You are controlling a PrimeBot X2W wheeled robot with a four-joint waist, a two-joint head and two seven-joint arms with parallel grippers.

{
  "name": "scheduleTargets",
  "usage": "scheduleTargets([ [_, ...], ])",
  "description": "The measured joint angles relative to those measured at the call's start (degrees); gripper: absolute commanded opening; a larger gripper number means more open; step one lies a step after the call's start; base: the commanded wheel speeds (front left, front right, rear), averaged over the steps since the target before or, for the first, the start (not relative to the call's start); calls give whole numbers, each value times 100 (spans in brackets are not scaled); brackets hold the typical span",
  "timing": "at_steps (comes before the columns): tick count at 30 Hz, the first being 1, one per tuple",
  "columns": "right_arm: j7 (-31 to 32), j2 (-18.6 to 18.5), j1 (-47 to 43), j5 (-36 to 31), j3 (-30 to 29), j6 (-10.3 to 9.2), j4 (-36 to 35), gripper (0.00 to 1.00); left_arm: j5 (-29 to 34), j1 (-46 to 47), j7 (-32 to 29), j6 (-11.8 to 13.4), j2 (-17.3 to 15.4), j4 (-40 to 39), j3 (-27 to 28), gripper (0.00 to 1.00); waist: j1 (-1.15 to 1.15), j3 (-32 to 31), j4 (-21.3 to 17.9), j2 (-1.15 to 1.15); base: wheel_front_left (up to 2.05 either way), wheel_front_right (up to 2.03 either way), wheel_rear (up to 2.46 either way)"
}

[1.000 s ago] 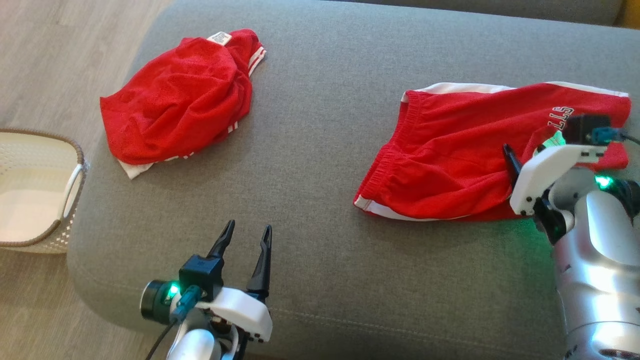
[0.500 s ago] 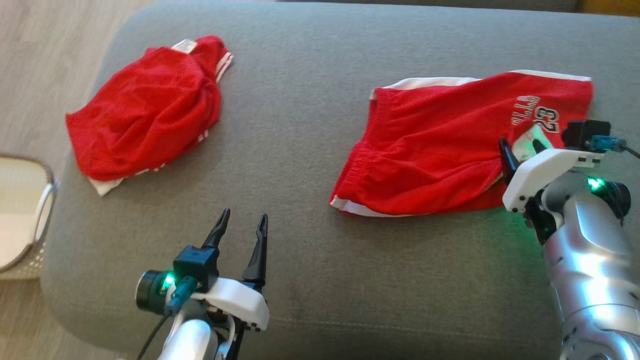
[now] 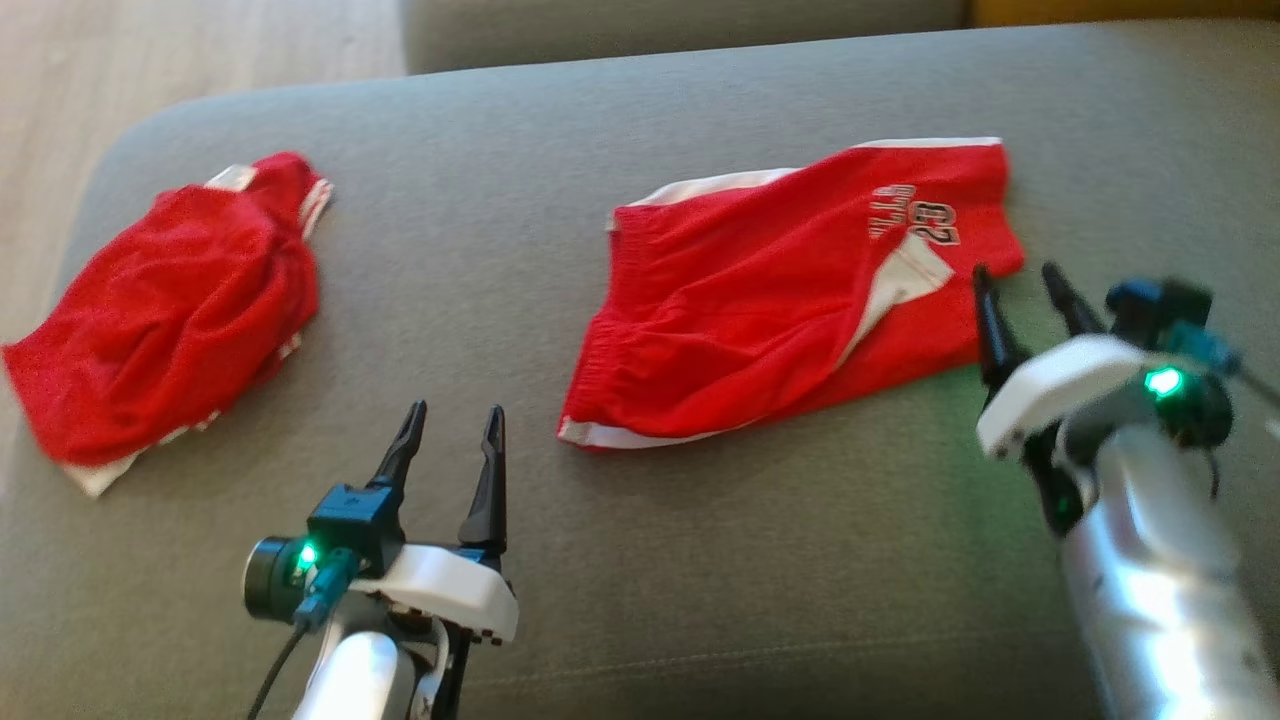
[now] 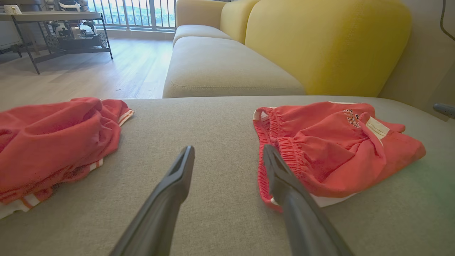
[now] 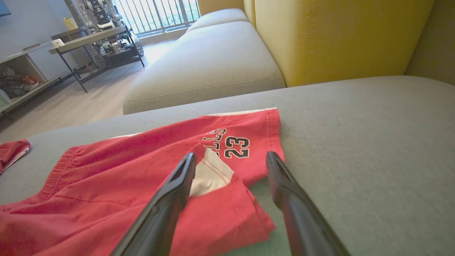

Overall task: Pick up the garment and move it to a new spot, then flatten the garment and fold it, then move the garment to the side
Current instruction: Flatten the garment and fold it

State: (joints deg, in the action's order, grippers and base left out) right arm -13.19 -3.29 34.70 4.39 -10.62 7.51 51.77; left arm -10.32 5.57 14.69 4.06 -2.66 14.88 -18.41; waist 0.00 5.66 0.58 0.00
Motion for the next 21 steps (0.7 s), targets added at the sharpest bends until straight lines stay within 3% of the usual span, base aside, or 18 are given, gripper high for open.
scheduleTargets([
  [7, -88, 13, -1407, 599, 643, 0, -1680, 100, -1, -32, 0, 22, 0, -66, 71, 100, 0, -45, -377, 0, 0, 0, 0],
  [13, -37, 22, -2052, 731, 820, 0, -2353, 100, 22, -32, 0, -43, 0, 47, 59, 100, 0, -7, -553, 0, 0, 0, 0],
  [21, 218, 29, -2127, 795, 855, 0, -3017, 100, 300, 4, 0, -265, -1, 500, -56, 100, 0, 141, -743, 0, 0, 0, 0],
])
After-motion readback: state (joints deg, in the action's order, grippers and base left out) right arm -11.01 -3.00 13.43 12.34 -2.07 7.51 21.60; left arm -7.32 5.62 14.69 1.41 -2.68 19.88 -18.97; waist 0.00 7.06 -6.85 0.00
